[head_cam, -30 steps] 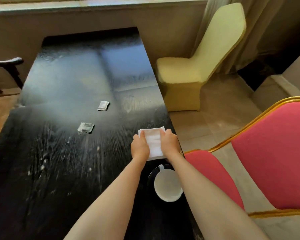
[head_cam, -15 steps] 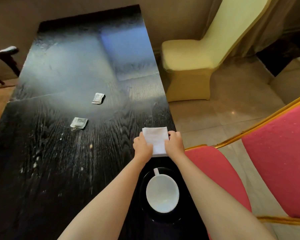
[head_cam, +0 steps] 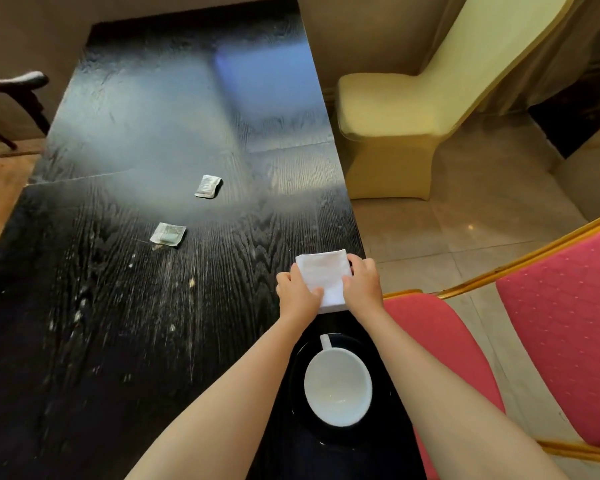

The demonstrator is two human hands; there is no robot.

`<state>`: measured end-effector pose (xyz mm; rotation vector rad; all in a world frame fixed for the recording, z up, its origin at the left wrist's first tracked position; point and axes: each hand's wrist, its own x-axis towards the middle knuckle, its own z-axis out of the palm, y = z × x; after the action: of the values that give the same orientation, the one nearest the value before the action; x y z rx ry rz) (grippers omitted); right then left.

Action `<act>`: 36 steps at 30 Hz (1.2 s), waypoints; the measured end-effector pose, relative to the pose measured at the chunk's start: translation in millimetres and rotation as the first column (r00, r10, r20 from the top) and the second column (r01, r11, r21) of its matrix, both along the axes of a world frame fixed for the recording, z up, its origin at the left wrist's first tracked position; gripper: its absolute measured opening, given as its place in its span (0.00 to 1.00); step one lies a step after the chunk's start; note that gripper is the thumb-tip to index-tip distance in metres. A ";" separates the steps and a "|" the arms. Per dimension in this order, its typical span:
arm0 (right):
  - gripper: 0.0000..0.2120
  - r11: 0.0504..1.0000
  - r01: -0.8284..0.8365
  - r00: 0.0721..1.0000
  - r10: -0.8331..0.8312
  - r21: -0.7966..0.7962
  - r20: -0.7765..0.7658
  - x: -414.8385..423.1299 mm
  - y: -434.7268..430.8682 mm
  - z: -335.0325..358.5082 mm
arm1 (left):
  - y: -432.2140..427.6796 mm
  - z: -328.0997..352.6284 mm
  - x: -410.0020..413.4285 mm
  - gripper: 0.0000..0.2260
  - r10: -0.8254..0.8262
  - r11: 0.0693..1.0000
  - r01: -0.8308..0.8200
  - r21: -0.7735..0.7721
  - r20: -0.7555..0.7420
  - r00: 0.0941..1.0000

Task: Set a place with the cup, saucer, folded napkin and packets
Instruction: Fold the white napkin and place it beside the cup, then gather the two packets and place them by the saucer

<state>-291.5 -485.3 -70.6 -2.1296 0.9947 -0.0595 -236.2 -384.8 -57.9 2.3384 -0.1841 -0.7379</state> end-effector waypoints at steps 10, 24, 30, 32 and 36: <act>0.20 0.999 0.027 0.999 -0.028 -0.026 -0.045 8.4 2.2 4.2 | 9.1 -4.8 22.3 0.29 -0.159 0.985 0.157 0.072 0.028 0.987; 0.18 0.789 -0.506 0.861 0.480 -0.349 -0.166 170.6 126.4 5.6 | 228.8 -30.6 172.5 0.24 -0.157 0.922 -0.056 0.382 0.502 0.850; 0.22 0.772 -0.518 0.854 0.493 -0.370 -0.168 236.3 182.9 -12.9 | 276.8 -65.1 187.8 0.30 -0.229 0.878 -0.001 0.478 0.421 0.878; 0.21 0.776 -0.485 0.870 0.475 -0.403 -0.133 252.3 194.9 -18.8 | 276.6 -72.0 185.8 0.30 -0.224 0.880 -0.037 0.474 0.480 0.848; 0.15 0.872 -0.339 0.932 0.362 -0.354 -0.002 269.8 209.2 -28.1 | 278.5 -78.7 185.1 0.30 -0.229 0.881 -0.061 0.469 0.536 0.812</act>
<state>-21.7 -276.0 -98.7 -2.5885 0.5729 -0.1329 -51.1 -106.3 -136.7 2.9918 -0.4218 -0.0642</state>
